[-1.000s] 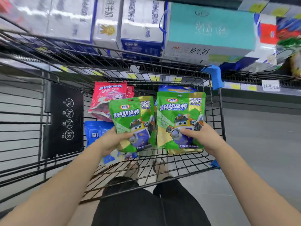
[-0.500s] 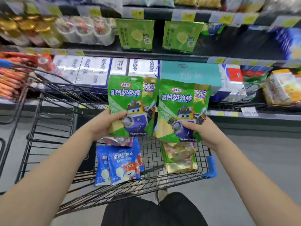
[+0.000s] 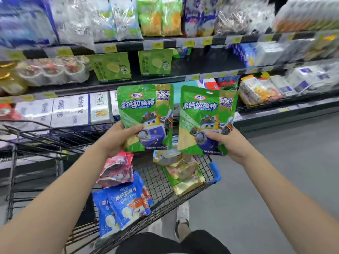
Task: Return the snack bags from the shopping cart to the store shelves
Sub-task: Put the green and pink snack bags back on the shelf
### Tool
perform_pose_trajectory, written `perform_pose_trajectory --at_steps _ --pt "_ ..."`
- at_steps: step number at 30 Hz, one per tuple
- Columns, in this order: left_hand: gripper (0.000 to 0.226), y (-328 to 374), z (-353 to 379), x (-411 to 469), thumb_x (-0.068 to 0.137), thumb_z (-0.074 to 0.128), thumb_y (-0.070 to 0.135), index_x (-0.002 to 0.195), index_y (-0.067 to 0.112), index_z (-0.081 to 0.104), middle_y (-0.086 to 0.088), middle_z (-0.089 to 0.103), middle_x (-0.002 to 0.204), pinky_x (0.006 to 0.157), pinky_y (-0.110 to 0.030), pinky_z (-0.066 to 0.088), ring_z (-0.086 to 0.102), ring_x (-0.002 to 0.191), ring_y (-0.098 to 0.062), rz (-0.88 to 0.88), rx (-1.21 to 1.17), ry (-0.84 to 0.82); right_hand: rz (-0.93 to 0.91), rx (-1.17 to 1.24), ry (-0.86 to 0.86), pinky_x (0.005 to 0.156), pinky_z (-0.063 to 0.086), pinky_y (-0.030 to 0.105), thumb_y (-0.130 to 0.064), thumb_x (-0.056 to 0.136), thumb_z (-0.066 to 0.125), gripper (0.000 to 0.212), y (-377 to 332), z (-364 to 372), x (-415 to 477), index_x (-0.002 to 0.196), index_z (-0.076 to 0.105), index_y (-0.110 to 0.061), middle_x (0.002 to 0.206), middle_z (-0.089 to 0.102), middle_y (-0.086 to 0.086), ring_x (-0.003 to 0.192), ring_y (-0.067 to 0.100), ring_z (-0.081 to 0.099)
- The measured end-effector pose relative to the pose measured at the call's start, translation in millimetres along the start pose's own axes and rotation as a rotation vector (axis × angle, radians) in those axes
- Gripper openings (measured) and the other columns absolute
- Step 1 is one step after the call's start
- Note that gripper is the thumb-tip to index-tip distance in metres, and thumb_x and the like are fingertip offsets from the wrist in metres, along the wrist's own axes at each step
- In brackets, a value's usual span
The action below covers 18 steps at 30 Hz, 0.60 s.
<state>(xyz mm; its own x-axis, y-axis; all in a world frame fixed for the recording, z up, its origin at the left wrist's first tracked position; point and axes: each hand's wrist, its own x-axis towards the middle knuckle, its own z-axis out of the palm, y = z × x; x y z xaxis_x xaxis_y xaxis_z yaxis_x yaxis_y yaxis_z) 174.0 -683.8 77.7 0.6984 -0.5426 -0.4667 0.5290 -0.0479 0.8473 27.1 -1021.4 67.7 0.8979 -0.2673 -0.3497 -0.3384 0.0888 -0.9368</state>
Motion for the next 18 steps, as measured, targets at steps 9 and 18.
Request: perform_pose_trajectory --at_steps 9,18 --pt "0.026 20.0 94.7 25.9 0.085 0.066 0.013 0.110 0.015 0.063 -0.004 0.077 0.092 0.059 -0.029 0.059 0.074 0.072 -0.016 0.003 0.034 -0.093 -0.093 0.014 0.118 0.074 0.057 0.022 -0.007 0.089 0.074 0.038 -17.8 -71.5 -36.4 0.126 0.067 0.000 0.117 0.075 0.011 0.108 0.026 0.073" --pt "0.056 16.0 217.6 58.5 0.055 0.079 0.026 0.107 0.019 0.062 -0.001 0.077 0.086 0.056 -0.028 0.058 0.074 0.070 -0.015 0.016 0.043 -0.102 -0.134 0.023 0.073 0.078 0.058 0.024 -0.007 0.089 0.074 0.039 -16.8 -197.5 -33.8 0.127 0.067 -0.002 0.118 0.075 0.010 0.109 0.025 0.073"
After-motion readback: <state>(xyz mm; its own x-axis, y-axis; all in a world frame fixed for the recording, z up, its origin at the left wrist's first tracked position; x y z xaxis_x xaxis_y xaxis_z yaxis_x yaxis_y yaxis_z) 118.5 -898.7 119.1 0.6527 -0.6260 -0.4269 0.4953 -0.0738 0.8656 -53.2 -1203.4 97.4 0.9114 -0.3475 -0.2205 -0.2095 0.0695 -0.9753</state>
